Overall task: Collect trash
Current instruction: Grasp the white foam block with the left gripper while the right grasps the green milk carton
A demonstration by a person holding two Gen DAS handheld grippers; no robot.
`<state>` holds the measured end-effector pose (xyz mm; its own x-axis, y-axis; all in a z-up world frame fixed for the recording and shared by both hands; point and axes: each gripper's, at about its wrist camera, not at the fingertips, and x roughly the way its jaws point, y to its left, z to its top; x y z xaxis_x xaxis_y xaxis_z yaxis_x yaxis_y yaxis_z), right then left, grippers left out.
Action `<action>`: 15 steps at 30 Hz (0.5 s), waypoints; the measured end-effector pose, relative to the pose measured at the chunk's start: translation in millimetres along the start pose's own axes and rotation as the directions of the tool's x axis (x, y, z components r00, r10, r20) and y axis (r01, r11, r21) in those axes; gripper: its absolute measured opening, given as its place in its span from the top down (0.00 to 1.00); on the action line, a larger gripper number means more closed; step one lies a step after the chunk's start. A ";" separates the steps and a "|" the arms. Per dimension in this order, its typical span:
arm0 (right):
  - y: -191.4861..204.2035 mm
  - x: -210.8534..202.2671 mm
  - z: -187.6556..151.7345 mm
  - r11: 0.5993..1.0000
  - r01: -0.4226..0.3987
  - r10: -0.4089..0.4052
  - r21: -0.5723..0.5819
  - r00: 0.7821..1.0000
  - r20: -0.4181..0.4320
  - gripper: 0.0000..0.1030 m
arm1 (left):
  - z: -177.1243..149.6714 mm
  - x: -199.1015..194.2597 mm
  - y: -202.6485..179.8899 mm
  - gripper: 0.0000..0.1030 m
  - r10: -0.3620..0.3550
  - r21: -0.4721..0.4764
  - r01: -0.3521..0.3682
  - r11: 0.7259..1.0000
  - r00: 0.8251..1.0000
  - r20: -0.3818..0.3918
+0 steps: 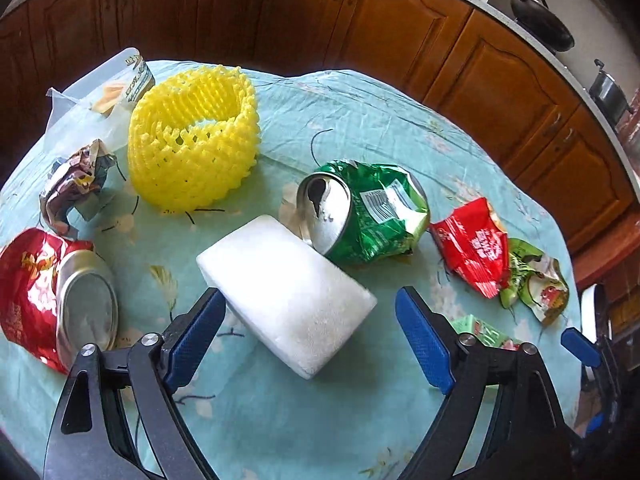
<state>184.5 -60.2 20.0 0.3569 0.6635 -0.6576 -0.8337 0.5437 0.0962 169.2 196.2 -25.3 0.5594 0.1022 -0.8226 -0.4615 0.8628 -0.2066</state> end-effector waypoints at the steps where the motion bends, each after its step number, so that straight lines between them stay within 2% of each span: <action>1: 1.9 5.2 1.7 1.000 -0.002 0.002 -0.015 1.000 -0.007 0.15 | 1.8 3.0 -1.7 0.12 0.026 0.014 -0.026 1.000 1.000 0.010; 3: 3.6 15.1 5.2 0.999 -0.009 0.008 -0.032 1.000 -0.018 0.15 | 4.3 7.2 -1.8 0.13 0.070 0.050 -0.072 0.996 0.997 0.028; 5: 5.8 24.6 9.8 0.999 -0.007 0.005 -0.053 1.000 -0.029 0.15 | 2.2 9.3 -0.7 0.13 0.074 0.082 -0.078 0.994 0.996 0.046; 8: 7.5 37.3 15.4 0.996 -0.017 0.013 -0.083 0.999 -0.043 0.15 | -3.3 12.4 5.7 0.24 0.086 0.112 -0.091 0.990 0.995 0.047; 13: 10.7 53.5 16.9 0.994 -0.035 0.027 -0.105 0.997 -0.076 0.16 | -9.4 7.0 30.1 0.65 0.062 0.094 -0.066 0.993 0.997 0.045; 15: 13.6 60.0 14.8 0.993 -0.037 0.026 -0.114 0.995 -0.095 0.18 | -9.8 3.2 39.0 0.77 0.022 0.075 -0.025 0.997 0.999 0.041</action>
<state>200.8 -5.4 -7.1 0.2932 0.6253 -0.7232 -0.8888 0.4570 0.0347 146.3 225.4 -41.1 0.5772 0.1415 -0.8043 -0.4221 0.8948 -0.1455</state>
